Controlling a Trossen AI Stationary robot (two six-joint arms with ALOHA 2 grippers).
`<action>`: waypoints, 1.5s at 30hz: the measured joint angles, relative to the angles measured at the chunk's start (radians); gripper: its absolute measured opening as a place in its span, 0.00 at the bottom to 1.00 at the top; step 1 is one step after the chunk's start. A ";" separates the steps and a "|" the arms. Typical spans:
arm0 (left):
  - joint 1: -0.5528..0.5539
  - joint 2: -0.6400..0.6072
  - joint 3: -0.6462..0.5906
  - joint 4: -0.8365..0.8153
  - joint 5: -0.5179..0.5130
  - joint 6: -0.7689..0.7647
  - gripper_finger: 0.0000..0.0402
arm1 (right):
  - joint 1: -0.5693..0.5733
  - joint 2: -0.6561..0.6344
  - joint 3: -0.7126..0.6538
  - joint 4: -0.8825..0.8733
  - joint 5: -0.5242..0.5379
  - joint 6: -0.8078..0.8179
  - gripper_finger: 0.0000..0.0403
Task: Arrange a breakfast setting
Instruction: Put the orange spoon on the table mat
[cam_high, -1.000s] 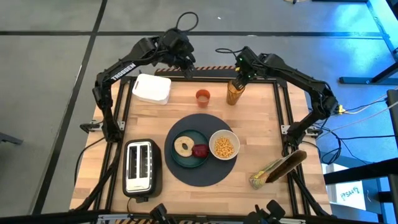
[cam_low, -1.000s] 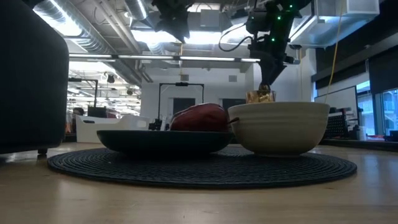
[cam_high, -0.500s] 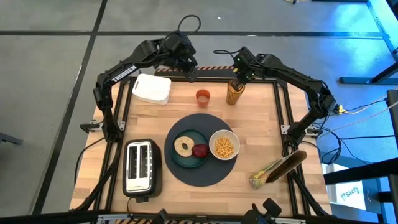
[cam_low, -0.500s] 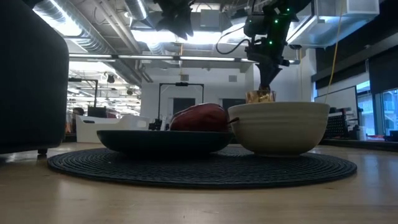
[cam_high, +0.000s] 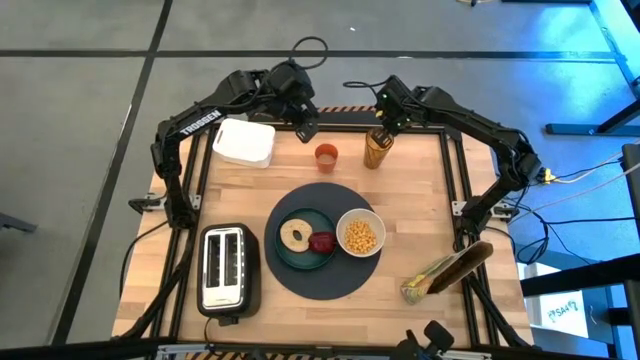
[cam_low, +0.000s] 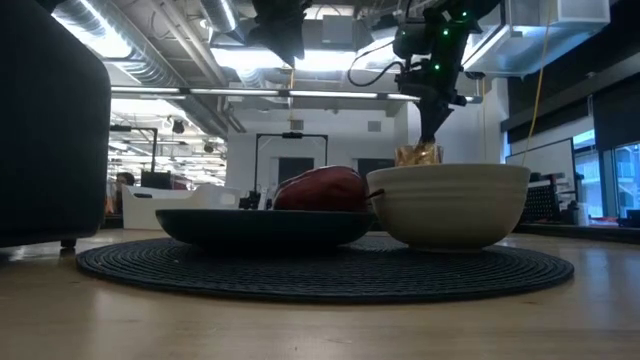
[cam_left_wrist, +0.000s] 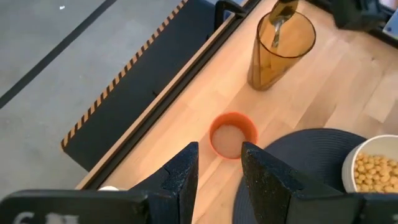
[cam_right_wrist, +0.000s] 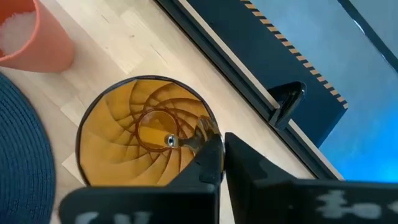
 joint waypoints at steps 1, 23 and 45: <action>0.000 0.000 0.000 -0.004 0.000 0.000 0.29 | 0.000 -0.005 0.000 -0.001 0.000 -0.002 0.01; -0.007 0.000 0.000 0.012 0.024 -0.023 0.29 | 0.000 -0.243 0.019 -0.021 0.008 -0.037 0.00; -0.101 0.001 0.000 0.489 0.265 0.059 0.29 | 0.050 -0.312 0.288 0.051 -0.678 -0.095 0.00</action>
